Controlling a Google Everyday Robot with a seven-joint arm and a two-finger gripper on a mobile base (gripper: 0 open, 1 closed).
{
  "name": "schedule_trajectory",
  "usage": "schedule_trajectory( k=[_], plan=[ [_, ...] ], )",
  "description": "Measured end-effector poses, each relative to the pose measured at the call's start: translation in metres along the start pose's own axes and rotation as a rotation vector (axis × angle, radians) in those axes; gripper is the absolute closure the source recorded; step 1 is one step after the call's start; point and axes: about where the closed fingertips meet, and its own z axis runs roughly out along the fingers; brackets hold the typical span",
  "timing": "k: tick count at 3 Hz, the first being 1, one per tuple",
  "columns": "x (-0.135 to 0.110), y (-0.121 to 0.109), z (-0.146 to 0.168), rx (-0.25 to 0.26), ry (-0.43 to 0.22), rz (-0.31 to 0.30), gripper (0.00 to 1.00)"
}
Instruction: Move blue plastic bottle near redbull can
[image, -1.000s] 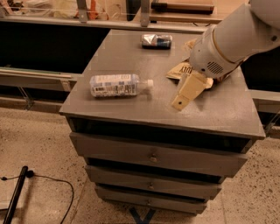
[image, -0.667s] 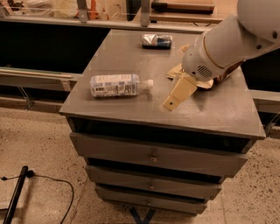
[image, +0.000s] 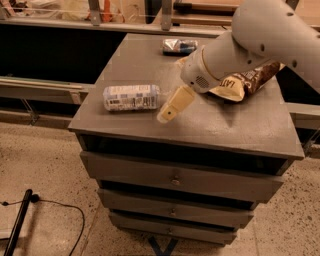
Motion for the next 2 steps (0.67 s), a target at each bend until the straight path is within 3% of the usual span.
schedule_trajectory(
  k=[2],
  plan=[
    [-0.028,-0.010,0.052,-0.085,-0.093,-0.040,0.00]
  ],
)
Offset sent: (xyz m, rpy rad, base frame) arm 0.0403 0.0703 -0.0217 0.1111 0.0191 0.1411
